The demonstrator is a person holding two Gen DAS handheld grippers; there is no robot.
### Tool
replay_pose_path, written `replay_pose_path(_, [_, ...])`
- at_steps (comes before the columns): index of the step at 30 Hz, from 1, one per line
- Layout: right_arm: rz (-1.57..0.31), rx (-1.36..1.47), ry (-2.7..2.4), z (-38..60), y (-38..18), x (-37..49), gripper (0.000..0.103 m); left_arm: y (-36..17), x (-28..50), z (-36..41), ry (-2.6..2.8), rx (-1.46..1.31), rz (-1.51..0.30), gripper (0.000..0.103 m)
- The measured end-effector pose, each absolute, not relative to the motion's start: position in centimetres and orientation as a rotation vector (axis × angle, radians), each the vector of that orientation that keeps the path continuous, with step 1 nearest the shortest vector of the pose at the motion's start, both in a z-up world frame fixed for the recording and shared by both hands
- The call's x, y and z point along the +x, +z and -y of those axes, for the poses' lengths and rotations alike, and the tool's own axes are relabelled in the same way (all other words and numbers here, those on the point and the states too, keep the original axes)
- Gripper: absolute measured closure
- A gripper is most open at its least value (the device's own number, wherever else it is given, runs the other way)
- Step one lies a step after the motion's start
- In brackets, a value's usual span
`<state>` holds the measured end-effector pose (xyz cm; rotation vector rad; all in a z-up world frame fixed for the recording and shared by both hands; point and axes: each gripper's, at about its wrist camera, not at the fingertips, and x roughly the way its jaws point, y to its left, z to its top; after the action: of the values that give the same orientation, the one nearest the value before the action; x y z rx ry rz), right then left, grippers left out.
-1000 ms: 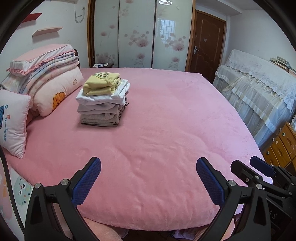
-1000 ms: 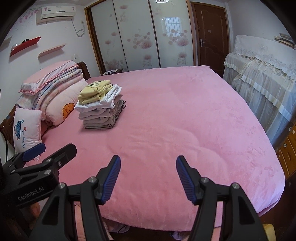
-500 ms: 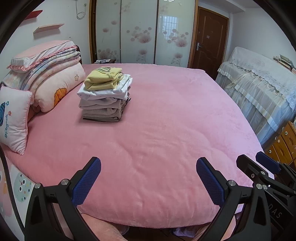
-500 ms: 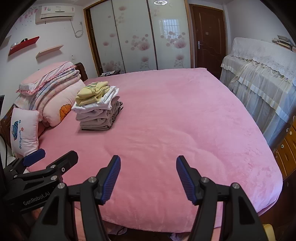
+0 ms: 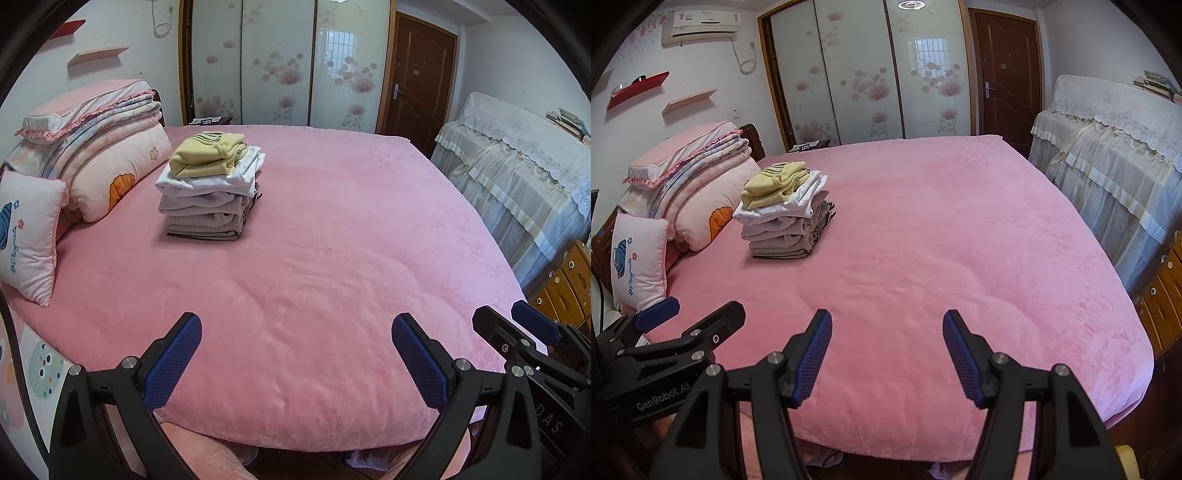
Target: Fold small clothes
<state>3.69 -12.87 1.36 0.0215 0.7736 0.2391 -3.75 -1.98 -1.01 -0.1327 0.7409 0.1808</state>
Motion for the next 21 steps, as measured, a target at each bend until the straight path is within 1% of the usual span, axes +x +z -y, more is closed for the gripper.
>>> replay_pose_path(21, [-0.770,0.016,0.240,12.69,1.34,3.55,0.040,-1.30,-4.35,1.78,0.184,-0.145,-0.747,0.001])
